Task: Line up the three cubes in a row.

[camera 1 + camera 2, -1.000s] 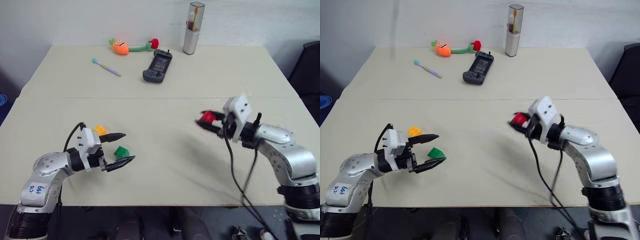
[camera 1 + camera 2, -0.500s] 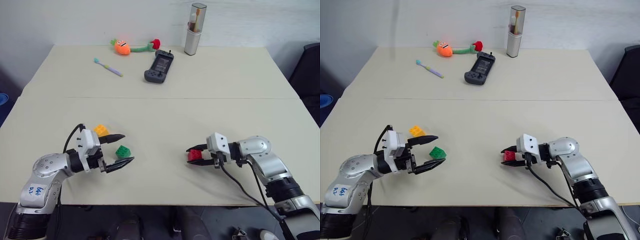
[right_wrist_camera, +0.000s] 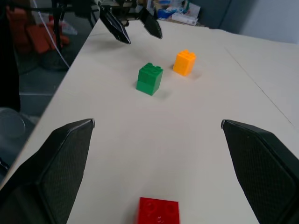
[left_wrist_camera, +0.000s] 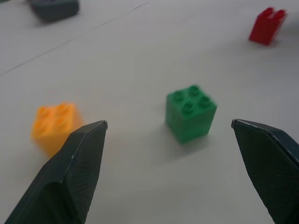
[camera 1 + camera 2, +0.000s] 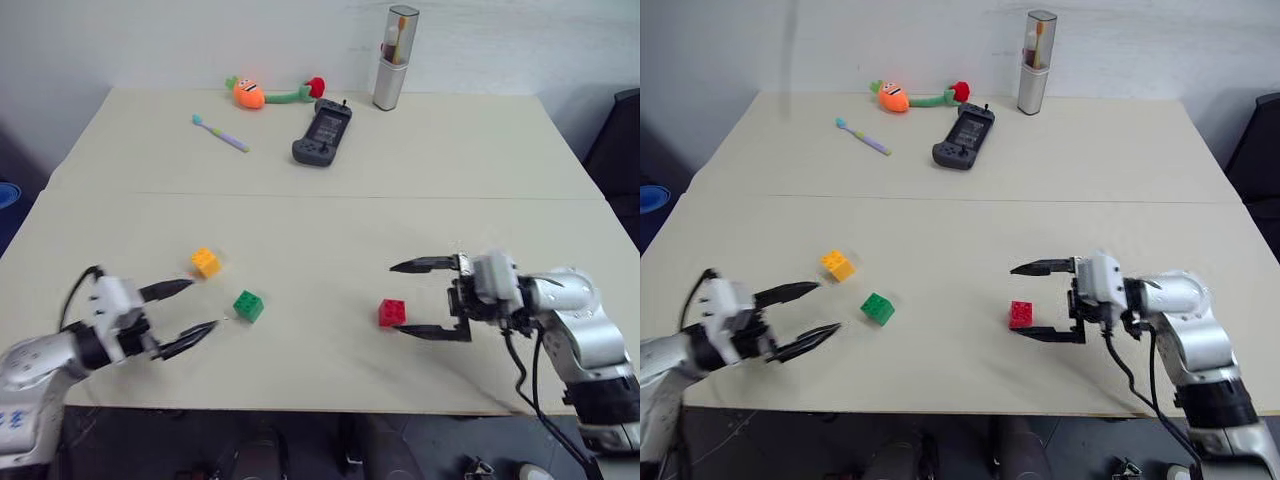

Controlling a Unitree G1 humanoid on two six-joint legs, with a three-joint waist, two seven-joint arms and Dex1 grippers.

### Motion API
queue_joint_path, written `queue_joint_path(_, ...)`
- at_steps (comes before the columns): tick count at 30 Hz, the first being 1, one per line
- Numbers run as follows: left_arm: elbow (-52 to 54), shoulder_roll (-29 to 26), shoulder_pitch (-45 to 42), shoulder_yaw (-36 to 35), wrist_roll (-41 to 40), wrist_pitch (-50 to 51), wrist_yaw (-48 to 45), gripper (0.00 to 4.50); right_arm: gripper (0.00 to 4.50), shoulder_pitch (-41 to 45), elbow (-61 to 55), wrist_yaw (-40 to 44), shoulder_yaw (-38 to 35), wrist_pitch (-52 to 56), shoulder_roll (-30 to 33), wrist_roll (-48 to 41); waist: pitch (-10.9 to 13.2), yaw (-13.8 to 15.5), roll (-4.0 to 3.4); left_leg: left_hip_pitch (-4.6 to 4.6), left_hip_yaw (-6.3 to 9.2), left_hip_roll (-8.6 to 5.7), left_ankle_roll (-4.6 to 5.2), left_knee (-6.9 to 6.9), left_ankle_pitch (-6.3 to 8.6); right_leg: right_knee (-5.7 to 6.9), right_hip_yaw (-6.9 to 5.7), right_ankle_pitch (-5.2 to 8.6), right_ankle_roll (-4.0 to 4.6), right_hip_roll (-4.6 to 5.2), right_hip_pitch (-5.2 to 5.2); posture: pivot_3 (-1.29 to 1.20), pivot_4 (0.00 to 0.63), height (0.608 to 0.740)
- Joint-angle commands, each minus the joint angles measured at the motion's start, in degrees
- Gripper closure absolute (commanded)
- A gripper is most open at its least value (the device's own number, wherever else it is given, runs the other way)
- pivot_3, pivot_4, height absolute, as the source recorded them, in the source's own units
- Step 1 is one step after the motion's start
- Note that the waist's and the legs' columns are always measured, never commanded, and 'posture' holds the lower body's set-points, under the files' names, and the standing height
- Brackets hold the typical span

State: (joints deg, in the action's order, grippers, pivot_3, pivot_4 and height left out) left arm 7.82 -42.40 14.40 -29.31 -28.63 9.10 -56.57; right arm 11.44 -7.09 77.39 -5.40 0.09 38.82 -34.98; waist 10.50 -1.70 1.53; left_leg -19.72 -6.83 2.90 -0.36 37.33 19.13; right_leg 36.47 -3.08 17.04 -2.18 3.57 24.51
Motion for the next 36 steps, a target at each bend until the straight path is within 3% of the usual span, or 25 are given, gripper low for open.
queue_joint_path(1,-3.15,-0.47,4.69,-6.08,-0.73,-0.83,-1.29,0.00,0.03,-3.40,-2.24,-2.08,-5.62,-3.14,-3.32,-4.24,0.00,-0.01,-0.01,0.00,-0.02,-0.01,0.03,-0.01,0.02,0.01,0.01,0.00,0.01,0.01,0.01,0.00,0.150,0.740)
queue_joint_path(6,-10.82,0.49,7.67,-7.91,1.16,-3.28,-0.52,0.00,0.03,-7.51,-0.61,1.55,-6.18,-5.43,-4.27,-4.43,0.00,0.23,-0.01,0.14,-0.01,-0.04,0.05,-0.03,0.02,0.05,0.00,0.01,0.07,0.07,-0.08,0.00,0.150,0.740)
queue_joint_path(11,-1.17,4.45,6.76,-5.90,-4.29,1.85,2.61,0.00,0.03,-7.99,-2.88,2.62,-5.28,-7.93,-4.83,-3.67,0.00,0.24,0.00,0.12,0.00,-0.03,0.04,-0.07,0.03,0.04,0.00,0.01,0.07,0.09,-0.07,0.00,0.150,0.740)
queue_joint_path(14,10.80,11.33,5.41,0.46,-4.33,4.03,10.77,0.00,0.03,-8.08,-2.26,4.02,-4.62,-9.75,-4.46,-2.48,0.00,0.27,0.00,0.12,0.01,-0.05,0.04,-0.09,0.03,0.04,0.00,0.01,0.07,0.13,-0.09,0.00,0.150,0.740)
queue_joint_path(19,19.85,19.62,3.24,9.28,-0.83,5.97,20.83,0.00,0.03,-8.28,-2.20,4.43,-3.96,-9.64,-4.33,-2.50,-0.02,0.01,0.04,0.21,-0.03,-0.07,0.02,-0.08,0.03,0.04,0.05,-0.02,0.02,0.06,-0.16,0.00,0.150,0.740)
queue_joint_path(27,15.74,25.28,-2.52,19.97,11.04,6.56,32.83,0.00,0.03,-7.53,-2.45,3.41,-2.05,-9.48,-5.05,-1.25,-0.01,0.17,0.02,0.43,-0.06,-0.09,-0.03,-0.08,-0.01,0.08,0.09,-0.02,0.02,-0.09,-0.31,0.00,0.150,0.740)
queue_joint_path(30,15.39,25.44,-4.16,22.18,11.19,7.03,32.31,0.58,0.00,-7.92,-3.14,2.92,-1.84,-9.33,-5.06,-1.04,-0.01,0.30,0.03,0.42,-0.05,-0.08,-0.03,-0.08,-0.01,0.07,0.08,-0.02,0.01,-0.09,-0.31,0.00,0.150,0.740)
queue_joint_path(33,15.16,24.14,-4.64,23.06,10.89,6.89,30.55,1.47,0.00,-8.95,-3.64,2.43,-2.32,-9.51,-4.69,-0.73,-0.01,0.30,0.03,0.40,-0.05,-0.08,-0.02,-0.08,0.00,0.06,0.08,-0.02,0.01,-0.07,-0.32,0.00,0.150,0.740)
queue_joint_path(36,13.78,17.23,-5.38,23.52,11.89,4.85,23.34,2.44,0.00,-10.53,-4.67,1.46,-3.60,-9.80,-4.07,-0.43,-0.01,0.25,0.02,0.42,-0.05,-0.06,-0.03,-0.08,-0.01,0.06,0.07,-0.02,0.02,-0.08,-0.31,0.00,0.150,0.740)
